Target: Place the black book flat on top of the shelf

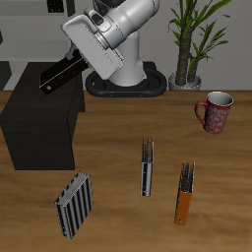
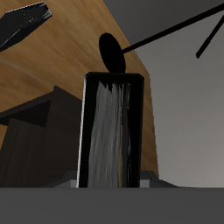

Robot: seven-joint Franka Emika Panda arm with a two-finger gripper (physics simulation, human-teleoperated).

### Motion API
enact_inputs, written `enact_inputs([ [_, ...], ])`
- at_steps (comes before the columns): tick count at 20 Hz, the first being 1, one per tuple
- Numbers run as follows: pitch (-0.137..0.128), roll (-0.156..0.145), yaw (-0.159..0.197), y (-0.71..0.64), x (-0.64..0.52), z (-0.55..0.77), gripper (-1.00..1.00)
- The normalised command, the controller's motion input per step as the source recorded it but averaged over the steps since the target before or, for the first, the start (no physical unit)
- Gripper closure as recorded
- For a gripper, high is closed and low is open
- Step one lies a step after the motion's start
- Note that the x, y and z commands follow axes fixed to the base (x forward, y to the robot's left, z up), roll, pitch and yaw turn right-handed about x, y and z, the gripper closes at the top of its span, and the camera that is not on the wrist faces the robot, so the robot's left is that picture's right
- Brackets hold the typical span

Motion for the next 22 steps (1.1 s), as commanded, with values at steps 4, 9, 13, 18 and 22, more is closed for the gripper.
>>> enact_inputs([
  [4, -0.009, -0.097, 0.008, -0.29, 0.18, -0.02, 1.00],
  [9, 0.013, -0.011, 0.016, -0.09, 0.07, -0.14, 1.00],
  [13, 0.035, -0.017, 0.004, -0.07, -0.02, -0.16, 1.00],
  [18, 0.021, -0.049, 0.002, -0.24, 0.12, -0.11, 1.00],
  [22, 0.041, -0.070, 0.003, -0.45, 0.20, -0.17, 1.00],
])
